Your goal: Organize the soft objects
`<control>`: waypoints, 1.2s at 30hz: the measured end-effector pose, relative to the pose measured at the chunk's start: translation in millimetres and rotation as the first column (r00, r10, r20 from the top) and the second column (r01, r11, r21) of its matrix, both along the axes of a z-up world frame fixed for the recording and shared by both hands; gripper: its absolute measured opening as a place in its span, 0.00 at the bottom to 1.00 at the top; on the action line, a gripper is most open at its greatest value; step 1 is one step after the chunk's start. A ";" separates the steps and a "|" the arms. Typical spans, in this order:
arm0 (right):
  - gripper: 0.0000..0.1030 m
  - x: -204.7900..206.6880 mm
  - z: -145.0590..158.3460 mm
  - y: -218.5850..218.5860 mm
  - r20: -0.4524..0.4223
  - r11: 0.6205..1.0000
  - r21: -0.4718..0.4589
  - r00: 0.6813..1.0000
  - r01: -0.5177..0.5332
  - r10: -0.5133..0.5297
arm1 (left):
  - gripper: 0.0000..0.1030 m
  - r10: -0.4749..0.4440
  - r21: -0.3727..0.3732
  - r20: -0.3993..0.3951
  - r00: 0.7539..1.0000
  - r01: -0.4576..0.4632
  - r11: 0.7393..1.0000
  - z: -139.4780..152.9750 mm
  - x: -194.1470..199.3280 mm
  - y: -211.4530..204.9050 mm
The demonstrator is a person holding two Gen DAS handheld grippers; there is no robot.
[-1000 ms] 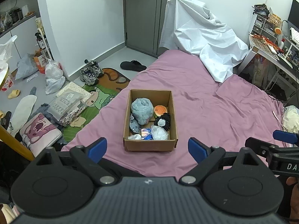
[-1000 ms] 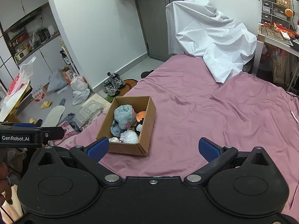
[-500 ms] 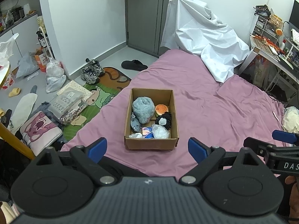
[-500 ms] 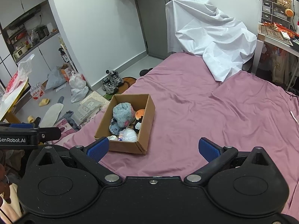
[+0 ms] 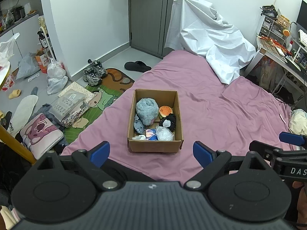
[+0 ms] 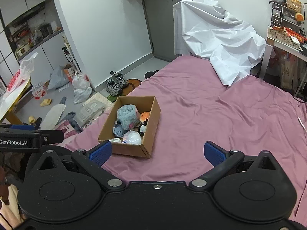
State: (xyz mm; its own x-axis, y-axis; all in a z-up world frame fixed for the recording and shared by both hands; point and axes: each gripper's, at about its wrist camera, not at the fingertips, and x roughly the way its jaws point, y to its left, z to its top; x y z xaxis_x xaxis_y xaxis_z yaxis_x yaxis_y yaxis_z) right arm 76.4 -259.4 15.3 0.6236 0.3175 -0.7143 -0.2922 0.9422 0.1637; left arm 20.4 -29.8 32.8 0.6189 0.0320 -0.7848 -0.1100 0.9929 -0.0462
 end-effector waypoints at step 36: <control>1.00 -1.8 -2.1 -0.9 -0.004 1.000 -0.008 1.000 -0.012 0.012 | 0.90 -0.008 -0.005 -0.010 1.000 0.008 1.000 -10.3 -0.1 -3.4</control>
